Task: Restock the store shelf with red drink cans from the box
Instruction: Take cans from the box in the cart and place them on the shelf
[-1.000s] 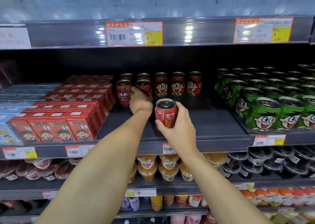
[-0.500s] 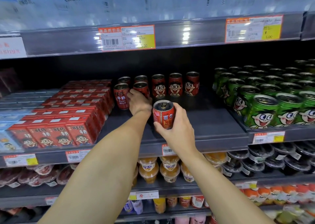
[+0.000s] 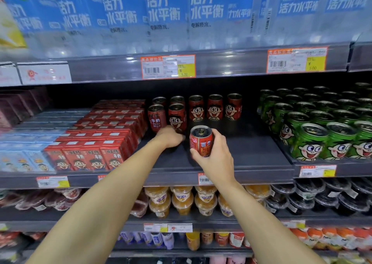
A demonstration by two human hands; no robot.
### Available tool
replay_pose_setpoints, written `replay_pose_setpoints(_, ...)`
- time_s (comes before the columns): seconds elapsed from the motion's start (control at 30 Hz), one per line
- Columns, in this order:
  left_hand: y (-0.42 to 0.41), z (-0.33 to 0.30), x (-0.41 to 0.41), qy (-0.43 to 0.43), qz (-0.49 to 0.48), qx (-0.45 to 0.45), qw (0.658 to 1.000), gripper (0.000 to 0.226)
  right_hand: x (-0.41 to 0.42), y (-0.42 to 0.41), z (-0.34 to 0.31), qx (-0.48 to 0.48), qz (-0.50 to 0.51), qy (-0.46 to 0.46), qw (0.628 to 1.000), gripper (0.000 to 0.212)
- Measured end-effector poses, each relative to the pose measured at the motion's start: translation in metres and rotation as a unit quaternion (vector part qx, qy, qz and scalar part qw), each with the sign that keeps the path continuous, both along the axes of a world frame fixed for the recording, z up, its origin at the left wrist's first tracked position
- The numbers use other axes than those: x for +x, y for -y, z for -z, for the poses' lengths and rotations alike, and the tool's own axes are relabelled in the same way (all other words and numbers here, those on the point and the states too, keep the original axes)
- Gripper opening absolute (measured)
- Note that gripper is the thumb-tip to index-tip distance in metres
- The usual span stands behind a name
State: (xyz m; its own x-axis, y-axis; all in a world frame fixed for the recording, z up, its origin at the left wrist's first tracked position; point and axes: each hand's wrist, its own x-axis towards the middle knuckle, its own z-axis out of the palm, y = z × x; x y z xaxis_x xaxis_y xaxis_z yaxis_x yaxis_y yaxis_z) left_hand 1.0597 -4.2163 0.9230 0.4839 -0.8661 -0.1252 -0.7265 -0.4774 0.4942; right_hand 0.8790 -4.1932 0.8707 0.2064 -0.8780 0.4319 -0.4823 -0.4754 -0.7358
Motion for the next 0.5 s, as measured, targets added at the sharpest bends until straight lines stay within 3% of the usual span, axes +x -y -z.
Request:
replay_pose_setpoints(0.23,-0.053,0.005,-0.014,0.024,0.095,0.047,0.994,0.050,0.000,-0.002,-0.002,0.016,0.003,-0.006,1.000,0.080)
replay_pose_setpoints(0.4,-0.082,0.042,-0.020,0.182,0.152,-0.025,0.971,0.056,0.000,-0.005,-0.002,0.017,0.004,-0.004,1.000,0.079)
replay_pose_setpoints(0.5,-0.089,0.053,-0.025,0.219,0.124,-0.098,0.963,0.053,0.000,-0.005,-0.003,0.030,-0.002,0.004,1.000,0.079)
